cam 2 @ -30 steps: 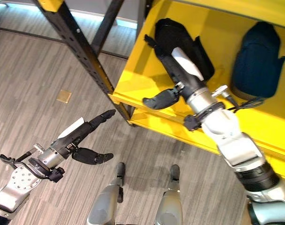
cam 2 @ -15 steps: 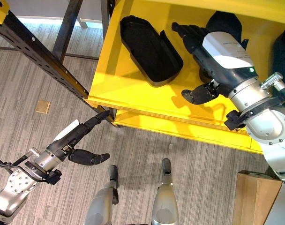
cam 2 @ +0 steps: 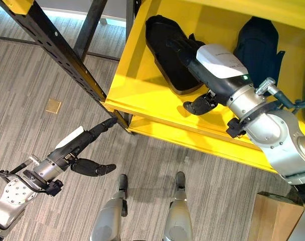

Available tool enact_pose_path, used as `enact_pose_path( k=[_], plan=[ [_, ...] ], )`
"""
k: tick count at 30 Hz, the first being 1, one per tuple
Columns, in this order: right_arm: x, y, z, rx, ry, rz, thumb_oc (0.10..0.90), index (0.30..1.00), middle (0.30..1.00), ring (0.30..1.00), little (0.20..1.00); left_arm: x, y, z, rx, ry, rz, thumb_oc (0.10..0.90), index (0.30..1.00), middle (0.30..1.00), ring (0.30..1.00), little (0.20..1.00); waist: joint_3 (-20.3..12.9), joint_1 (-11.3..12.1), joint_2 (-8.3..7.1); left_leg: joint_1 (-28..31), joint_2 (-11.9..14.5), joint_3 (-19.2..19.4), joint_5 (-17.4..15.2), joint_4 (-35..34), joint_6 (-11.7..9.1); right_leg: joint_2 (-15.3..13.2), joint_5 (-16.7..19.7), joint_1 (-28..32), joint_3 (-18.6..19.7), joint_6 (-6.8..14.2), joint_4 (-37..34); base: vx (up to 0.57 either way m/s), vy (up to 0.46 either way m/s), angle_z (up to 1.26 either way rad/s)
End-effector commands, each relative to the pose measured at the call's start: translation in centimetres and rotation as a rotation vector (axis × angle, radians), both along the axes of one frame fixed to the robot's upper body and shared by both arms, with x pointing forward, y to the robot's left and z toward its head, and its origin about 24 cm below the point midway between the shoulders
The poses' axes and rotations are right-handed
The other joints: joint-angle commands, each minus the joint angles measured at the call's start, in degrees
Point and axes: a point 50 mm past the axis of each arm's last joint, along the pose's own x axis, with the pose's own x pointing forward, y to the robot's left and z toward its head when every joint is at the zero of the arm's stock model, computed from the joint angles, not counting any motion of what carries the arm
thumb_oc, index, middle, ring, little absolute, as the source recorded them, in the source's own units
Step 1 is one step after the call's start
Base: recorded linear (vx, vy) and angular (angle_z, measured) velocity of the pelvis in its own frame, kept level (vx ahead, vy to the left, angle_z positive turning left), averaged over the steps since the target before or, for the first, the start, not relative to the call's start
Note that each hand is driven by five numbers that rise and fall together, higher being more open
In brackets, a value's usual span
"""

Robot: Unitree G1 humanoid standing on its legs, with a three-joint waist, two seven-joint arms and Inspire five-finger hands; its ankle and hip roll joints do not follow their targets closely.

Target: Move parts from the plastic box to the shelf.

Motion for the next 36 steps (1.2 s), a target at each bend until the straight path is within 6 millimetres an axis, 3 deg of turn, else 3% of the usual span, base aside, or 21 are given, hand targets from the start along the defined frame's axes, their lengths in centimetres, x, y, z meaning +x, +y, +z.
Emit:
enact_pose_path(
  k=[1, 14, 25, 36],
  plan=[
    [-0.9, 1.5, 4.1, -0.021, -0.229, 0.063, 0.9, 1.0, 1.0, 1.0, 1.0, -1.0, -0.6, 3.1, -0.012, -0.155, -0.104, 0.9, 1.0, 1.0, 1.0, 1.0, -4.1, 1.1, -0.61, 0.6, 0.1, 4.8, -6.2, 3.0, 4.5, -1.3, -8.0, 0.0, -2.6, 0.0, 6.3, 0.01, -0.024, 0.14],
    [1.4, -1.3, 4.1, -0.061, -0.215, -0.109, 0.9, 1.0, 1.0, 1.0, 1.0, -0.8, -0.4, 3.6, 0.006, -0.157, -0.128, 0.9, 1.0, 1.0, 1.0, 1.0, -3.3, 2.2, -0.19, -1.0, 0.1, 3.4, -6.0, 3.6, 4.2, -1.5, -8.7, -0.8, -3.3, -0.2, 7.2, 0.0, -0.013, 0.04],
    [2.3, -2.5, 3.4, -0.074, -0.164, -0.153, 0.9, 1.0, 1.0, 1.0, 1.0, -0.6, -0.2, 4.1, 0.016, -0.16, -0.136, 0.9, 1.0, 1.0, 1.0, 1.0, -2.7, 2.5, -0.15, -1.7, -0.1, 3.1, -5.8, 3.9, 4.1, -1.6, -8.9, -1.4, -3.6, -0.2, 7.8, 0.0, -0.001, 0.0],
    [3.6, -2.5, 2.8, -0.056, -0.083, -0.169, 0.9, 1.0, 1.0, 1.0, 1.0, -0.3, -0.2, 4.5, 0.028, -0.167, -0.147, 0.9, 1.0, 1.0, 1.0, 1.0, -2.2, 3.4, 0.2, -2.4, -0.2, 2.7, -5.7, 4.2, 4.1, -1.8, -9.3, -1.9, -4.2, -0.4, 8.4, 0.0, 0.0, 0.0]
  ],
)
